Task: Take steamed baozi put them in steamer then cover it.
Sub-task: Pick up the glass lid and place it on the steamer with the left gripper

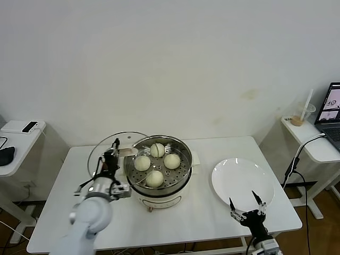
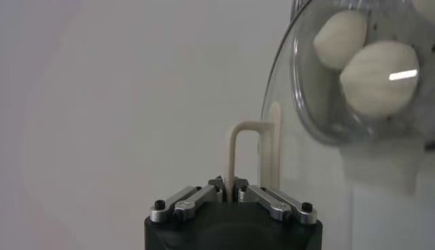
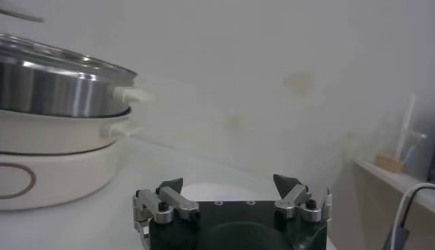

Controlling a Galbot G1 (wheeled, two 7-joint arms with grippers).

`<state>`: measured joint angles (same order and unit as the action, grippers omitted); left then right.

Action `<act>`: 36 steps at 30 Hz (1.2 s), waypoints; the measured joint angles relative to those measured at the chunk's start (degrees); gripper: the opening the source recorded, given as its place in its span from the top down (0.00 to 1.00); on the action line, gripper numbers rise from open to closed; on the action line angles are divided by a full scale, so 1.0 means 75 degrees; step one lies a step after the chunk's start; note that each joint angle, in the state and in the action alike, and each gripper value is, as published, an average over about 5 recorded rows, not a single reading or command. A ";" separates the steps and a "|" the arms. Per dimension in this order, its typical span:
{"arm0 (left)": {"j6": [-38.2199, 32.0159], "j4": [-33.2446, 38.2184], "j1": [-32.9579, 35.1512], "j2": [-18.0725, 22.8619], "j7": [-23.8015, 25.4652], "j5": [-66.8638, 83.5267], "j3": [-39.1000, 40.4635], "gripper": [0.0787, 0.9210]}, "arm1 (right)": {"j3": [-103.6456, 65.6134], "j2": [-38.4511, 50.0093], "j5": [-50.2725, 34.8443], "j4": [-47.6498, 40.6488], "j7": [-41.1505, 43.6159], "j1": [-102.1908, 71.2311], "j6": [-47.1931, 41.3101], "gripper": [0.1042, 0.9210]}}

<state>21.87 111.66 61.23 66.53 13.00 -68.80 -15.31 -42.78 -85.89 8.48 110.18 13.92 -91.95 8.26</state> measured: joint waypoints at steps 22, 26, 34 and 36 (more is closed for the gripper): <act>0.0715 -0.0979 -0.1116 0.1701 0.0814 -0.1477 0.1638 0.92 | 0.0304 -0.0097 0.0451 -0.0431 -0.0024 0.0162 0.0051 0.12; 0.0703 -0.1085 -0.1103 0.1832 0.0848 -0.1746 0.1659 0.92 | 0.0327 -0.0100 0.0480 -0.0475 -0.0023 0.0159 0.0062 0.12; 0.0655 -0.1136 -0.1024 0.1905 0.0888 -0.2041 0.1603 0.92 | 0.0372 -0.0088 0.0502 -0.0520 -0.0018 0.0148 0.0075 0.12; 0.0651 -0.1139 -0.1001 0.1930 0.0889 -0.2079 0.1589 0.92 | 0.0391 -0.0093 0.0506 -0.0525 -0.0017 0.0154 0.0076 0.12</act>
<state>26.75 103.12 53.72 81.01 19.67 -84.39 -3.40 -39.85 -86.59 12.27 106.24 13.79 -90.80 8.82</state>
